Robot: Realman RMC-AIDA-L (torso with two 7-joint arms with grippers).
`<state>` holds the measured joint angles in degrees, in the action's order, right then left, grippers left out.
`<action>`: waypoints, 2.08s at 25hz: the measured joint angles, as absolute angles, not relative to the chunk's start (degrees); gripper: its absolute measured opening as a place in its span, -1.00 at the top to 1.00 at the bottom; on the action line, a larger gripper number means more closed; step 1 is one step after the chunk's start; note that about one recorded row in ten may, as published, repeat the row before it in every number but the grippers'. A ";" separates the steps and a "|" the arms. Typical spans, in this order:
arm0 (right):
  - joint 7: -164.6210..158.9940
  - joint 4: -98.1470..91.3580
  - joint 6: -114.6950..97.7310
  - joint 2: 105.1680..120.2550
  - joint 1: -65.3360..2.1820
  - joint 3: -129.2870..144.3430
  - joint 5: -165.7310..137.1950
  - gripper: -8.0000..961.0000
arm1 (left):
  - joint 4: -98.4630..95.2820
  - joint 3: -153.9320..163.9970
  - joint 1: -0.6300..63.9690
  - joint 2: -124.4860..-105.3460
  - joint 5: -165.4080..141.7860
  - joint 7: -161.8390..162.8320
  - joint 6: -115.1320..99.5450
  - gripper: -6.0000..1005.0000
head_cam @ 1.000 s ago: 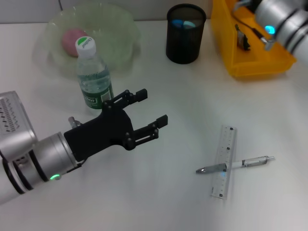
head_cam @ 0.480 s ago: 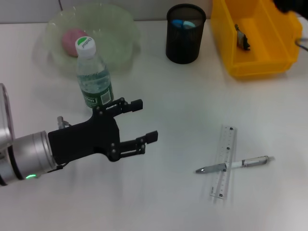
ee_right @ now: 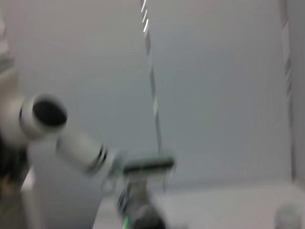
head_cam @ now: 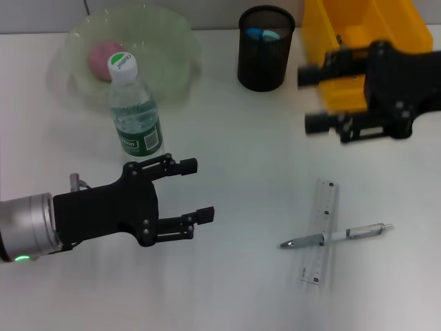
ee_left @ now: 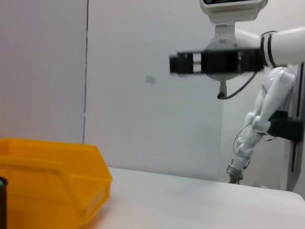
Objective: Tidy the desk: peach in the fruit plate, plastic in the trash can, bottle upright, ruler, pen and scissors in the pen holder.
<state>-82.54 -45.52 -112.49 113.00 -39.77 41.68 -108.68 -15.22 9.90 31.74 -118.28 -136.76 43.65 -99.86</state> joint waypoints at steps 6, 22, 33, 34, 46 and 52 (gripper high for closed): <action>-85.26 -46.44 -114.45 112.51 -46.96 45.97 -123.14 -0.36 | -15.52 9.60 31.04 -118.14 -136.65 43.76 -100.55 -0.59; -84.49 -54.57 -113.33 118.72 -51.82 70.00 -137.70 -0.36 | -18.83 10.63 30.24 -118.13 -136.74 47.42 -101.14 -0.59; -73.89 -55.12 -108.42 118.97 -53.74 75.75 -143.03 -0.36 | -19.76 9.42 28.96 -118.47 -133.96 47.45 -100.39 -0.59; -73.08 -55.10 -107.76 119.02 -53.75 76.88 -143.33 -0.36 | -19.67 9.42 28.80 -118.50 -133.48 47.45 -100.36 -0.59; -66.43 -56.03 -107.17 119.44 -53.67 83.79 -143.46 -0.36 | -19.76 9.42 27.17 -118.44 -131.01 48.95 -100.22 -0.59; -65.46 -56.86 -105.59 119.84 -53.06 89.01 -142.78 -0.36 | -20.29 9.64 27.06 -118.21 -130.99 48.98 -100.29 -0.59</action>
<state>-65.46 -56.86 -105.59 119.84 -53.06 89.01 -142.78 -20.29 9.64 27.06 -118.21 -130.99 48.98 -100.29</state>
